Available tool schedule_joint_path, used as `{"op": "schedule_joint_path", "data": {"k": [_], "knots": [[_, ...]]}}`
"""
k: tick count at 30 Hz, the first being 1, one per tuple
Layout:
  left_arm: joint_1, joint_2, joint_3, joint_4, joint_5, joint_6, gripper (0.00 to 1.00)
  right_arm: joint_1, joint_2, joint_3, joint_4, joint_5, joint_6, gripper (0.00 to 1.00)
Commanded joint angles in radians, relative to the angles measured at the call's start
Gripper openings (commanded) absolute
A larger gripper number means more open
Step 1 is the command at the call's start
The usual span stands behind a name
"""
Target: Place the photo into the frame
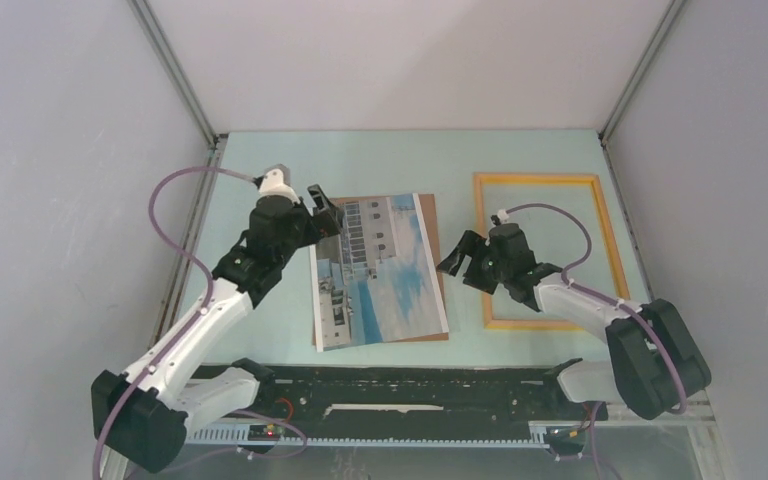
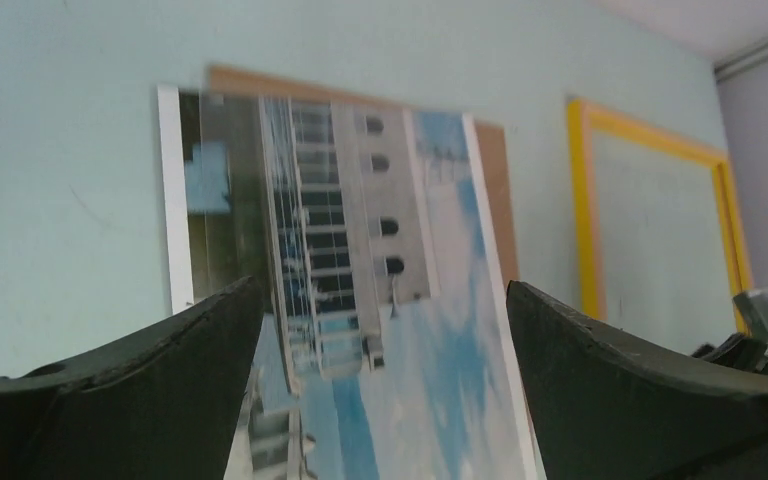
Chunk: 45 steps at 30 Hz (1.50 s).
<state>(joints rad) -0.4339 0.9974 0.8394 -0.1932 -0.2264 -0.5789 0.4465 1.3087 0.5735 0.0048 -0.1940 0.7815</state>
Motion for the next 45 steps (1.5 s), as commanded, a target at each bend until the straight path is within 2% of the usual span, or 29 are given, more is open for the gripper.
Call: {"op": "schedule_joint_path", "data": {"k": [1,6,10,18,26,36,45], "knots": [[0.020,0.007,-0.041,-0.098,0.159,-0.066,1.00,0.030,0.028,-0.010,0.110,-0.006,0.033,0.88],[0.018,0.015,-0.197,-0.083,0.200,-0.145,1.00,0.018,0.031,-0.043,0.145,-0.029,0.044,0.88],[-0.007,0.042,-0.301,0.025,0.265,-0.217,1.00,0.008,0.048,-0.051,0.163,-0.048,0.037,0.88],[-0.054,0.123,-0.352,0.075,0.238,-0.246,1.00,-0.080,0.155,-0.073,0.264,-0.216,0.074,0.82],[-0.055,0.234,-0.381,0.166,0.293,-0.303,1.00,-0.084,0.176,-0.073,0.274,-0.228,0.079,0.82],[-0.057,0.245,-0.436,0.189,0.259,-0.314,1.00,-0.098,0.217,-0.070,0.318,-0.306,0.083,0.81],[-0.064,0.295,-0.502,0.313,0.229,-0.318,1.00,-0.053,0.165,-0.073,0.340,-0.306,0.033,0.80]]}}
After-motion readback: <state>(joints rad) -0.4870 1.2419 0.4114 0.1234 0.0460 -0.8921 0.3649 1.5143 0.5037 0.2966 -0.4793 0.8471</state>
